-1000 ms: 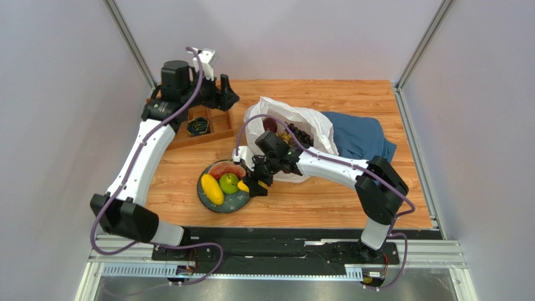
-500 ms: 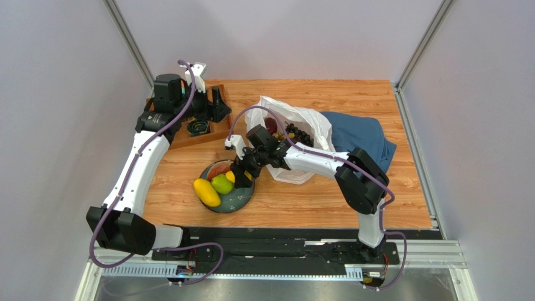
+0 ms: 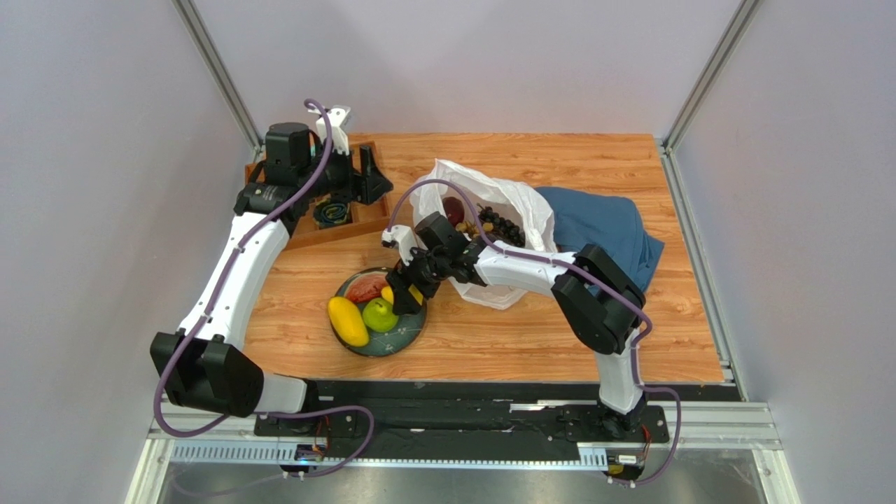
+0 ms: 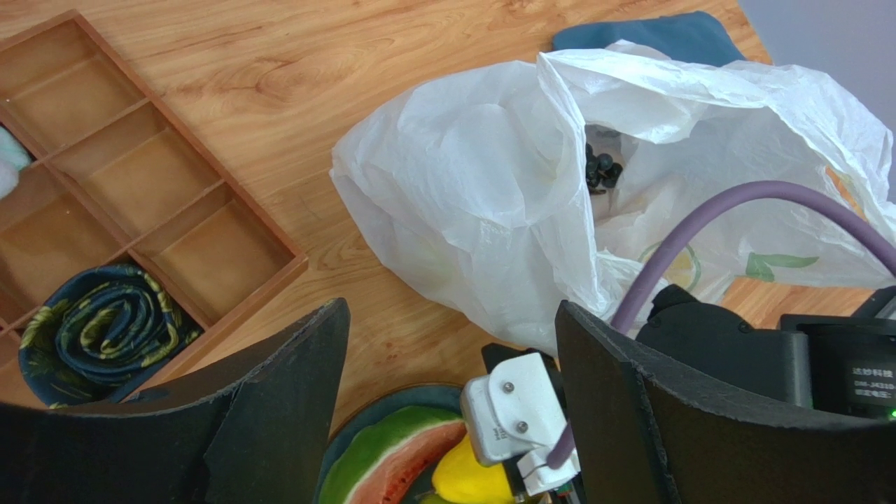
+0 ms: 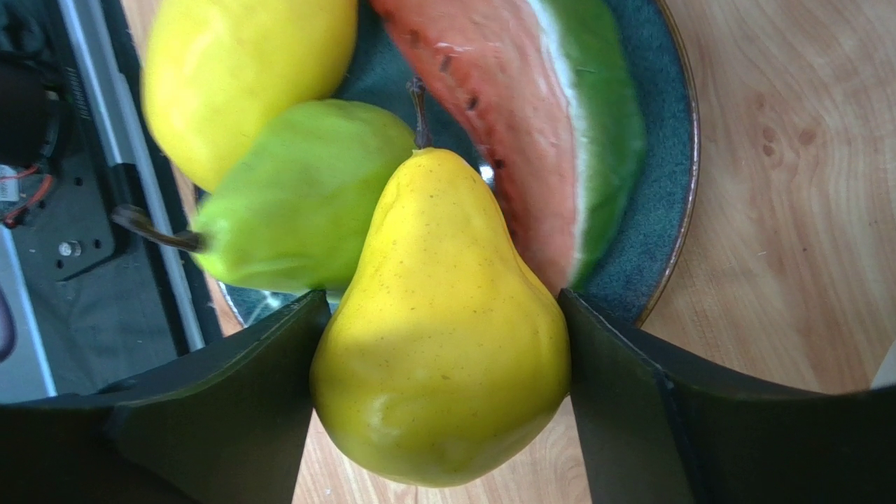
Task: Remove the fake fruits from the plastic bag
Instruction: Place the fake fruit on the plate.
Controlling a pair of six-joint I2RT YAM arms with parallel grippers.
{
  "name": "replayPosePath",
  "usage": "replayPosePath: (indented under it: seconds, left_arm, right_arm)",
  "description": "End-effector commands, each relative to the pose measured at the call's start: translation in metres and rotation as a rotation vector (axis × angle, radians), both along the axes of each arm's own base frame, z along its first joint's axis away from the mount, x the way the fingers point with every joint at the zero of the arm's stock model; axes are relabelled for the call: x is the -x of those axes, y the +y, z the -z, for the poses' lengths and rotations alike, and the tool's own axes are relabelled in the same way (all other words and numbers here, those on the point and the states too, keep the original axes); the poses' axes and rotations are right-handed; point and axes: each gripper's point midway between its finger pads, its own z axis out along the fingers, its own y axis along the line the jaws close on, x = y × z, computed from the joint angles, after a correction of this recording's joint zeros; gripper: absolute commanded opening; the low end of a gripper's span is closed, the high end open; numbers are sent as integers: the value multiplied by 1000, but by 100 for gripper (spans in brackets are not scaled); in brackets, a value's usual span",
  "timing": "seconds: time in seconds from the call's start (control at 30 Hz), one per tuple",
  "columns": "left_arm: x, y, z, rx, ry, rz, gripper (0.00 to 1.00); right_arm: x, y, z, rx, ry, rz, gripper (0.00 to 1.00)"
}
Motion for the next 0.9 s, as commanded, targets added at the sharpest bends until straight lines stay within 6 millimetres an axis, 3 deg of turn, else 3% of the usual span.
replayPosePath:
  seconds: [0.0, 0.03, 0.13, 0.3, 0.47, 0.6, 0.63, 0.67, 0.7, 0.73, 0.87]
  left_arm:
    - [-3, -3, -10, 22, -40, 12, 80]
    - [-3, -3, -10, 22, -38, 12, 81]
    - [-4, -4, -7, 26, -29, 14, 81]
    - [-4, -4, -11, 31, -36, 16, 81]
    - [-8, -6, -16, 40, -40, 17, 81]
    - [-8, -7, -29, 52, -65, 17, 81]
    - [-4, -12, -32, 70, -67, 53, 81]
    - [-1, -17, -32, 73, -70, 86, 82]
    - [3, -21, -31, 74, -69, 105, 90]
    - [6, -24, -31, 69, -75, 122, 99]
    - [18, -45, -29, 47, -85, 202, 99]
  right_arm:
    - [-12, 8, -3, -14, -51, 1, 87]
    - [-12, 7, -2, -6, -56, -4, 96]
    - [-13, 7, -14, -26, -34, -12, 99]
    - [-8, 12, -69, -146, -18, -41, 100]
    - [-4, 3, -95, -139, -75, -84, 100]
    - [7, -33, -122, -89, -72, -117, 100]
    - [9, -45, -147, -126, -110, -113, 100]
    - [16, -52, -154, -145, -129, -142, 100]
    - [21, -61, -150, -137, -137, -135, 100]
    - [27, -72, -172, -167, -199, -123, 100]
    - [14, -105, -185, -137, -325, -29, 100]
